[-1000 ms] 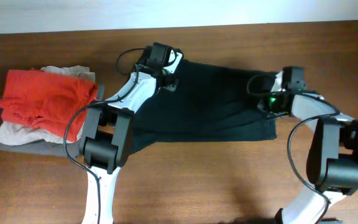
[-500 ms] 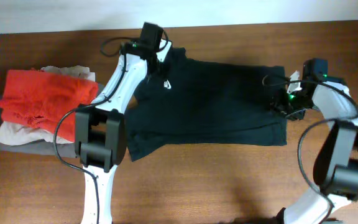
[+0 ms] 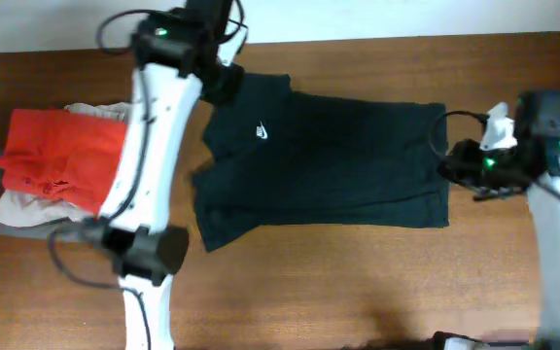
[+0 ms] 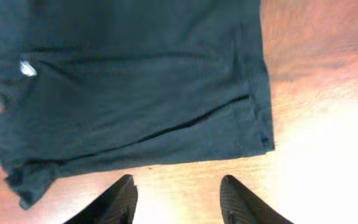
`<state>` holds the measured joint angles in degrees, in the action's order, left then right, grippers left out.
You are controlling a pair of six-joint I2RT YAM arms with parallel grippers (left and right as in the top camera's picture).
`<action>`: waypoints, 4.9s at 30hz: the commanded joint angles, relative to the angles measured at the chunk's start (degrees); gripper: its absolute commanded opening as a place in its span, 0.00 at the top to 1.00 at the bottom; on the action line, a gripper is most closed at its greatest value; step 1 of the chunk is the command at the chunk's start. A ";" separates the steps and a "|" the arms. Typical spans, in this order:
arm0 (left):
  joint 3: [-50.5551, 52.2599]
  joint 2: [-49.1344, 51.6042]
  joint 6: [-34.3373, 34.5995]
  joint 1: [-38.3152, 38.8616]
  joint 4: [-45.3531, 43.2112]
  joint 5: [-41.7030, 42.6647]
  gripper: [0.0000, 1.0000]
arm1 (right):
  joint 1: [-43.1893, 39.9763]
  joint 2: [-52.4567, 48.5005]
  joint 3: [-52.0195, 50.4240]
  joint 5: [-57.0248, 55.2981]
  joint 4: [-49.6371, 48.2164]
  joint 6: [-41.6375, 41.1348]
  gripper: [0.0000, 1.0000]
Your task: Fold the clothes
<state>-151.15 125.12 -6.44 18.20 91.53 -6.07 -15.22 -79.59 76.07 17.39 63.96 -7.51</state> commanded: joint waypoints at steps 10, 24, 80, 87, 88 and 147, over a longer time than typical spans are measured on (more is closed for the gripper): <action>9.75 -21.92 3.43 0.07 5.16 2.64 0.77 | 0.24 13.35 -3.56 -5.53 8.92 -9.53 0.38; 66.42 -21.05 -1.42 0.00 -38.64 13.86 0.64 | 0.20 -9.25 -13.60 -5.14 -4.92 -18.51 0.38; 77.02 -13.42 -1.42 0.00 -52.52 13.81 0.64 | 0.20 -19.15 -15.28 -8.90 -20.46 -3.87 0.96; 77.02 -13.42 -1.42 0.00 -52.50 13.79 0.64 | 0.20 -14.51 -15.21 -10.51 -8.37 -7.32 0.96; 77.02 -13.42 -1.42 0.00 -52.50 13.79 0.63 | 0.20 -14.51 -15.21 -11.30 -6.86 -8.33 0.96; 100.83 -51.78 13.49 0.00 -44.74 14.99 0.47 | 0.20 3.28 -15.54 0.39 -4.17 -4.96 0.36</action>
<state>-56.69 71.64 3.81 18.24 49.41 4.03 -15.18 -76.29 60.51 18.11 59.57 -11.03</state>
